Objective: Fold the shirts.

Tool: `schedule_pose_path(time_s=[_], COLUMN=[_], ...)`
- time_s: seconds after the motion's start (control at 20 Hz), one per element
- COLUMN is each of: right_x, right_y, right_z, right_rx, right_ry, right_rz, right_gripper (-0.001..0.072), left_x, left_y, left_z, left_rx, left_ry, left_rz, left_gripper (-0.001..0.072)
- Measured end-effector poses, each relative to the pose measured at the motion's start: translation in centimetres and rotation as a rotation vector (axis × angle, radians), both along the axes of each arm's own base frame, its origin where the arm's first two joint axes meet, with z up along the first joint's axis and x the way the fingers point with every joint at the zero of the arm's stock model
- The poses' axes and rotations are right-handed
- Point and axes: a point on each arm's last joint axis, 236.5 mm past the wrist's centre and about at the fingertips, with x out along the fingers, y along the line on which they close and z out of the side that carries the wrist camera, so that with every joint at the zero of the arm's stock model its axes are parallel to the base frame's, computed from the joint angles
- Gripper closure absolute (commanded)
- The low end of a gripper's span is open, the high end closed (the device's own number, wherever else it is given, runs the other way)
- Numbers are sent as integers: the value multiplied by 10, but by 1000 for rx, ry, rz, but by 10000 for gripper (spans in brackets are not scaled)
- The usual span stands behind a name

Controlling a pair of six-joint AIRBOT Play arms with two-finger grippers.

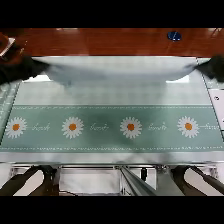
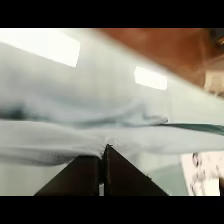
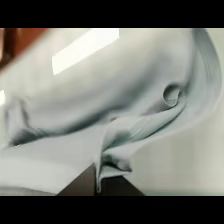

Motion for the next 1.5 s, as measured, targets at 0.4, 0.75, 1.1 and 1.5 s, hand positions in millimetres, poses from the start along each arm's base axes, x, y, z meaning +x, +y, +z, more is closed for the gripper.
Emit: schedule_pose_path(time_s=[0.4, 0.75, 1.1, 1.5], right_x=[-121, -239, -242, -86], right_y=[31, 33, 21, 13], right_z=[247, 277, 231, 71], right_rx=[-401, -610, -604, -291], right_ry=[-550, -622, -457, -81], right_rz=[-93, -309, -321, 12], right_gripper=[689, 688, 689, 689], left_x=[-94, -216, -192, -39], left_y=[20, 56, 74, 68], left_z=[257, 311, 208, 7], left_rx=[456, 737, 736, 514], left_ry=[-548, -684, -378, 68], left_rz=[173, 467, 418, 184], left_gripper=[688, 688, 688, 688])
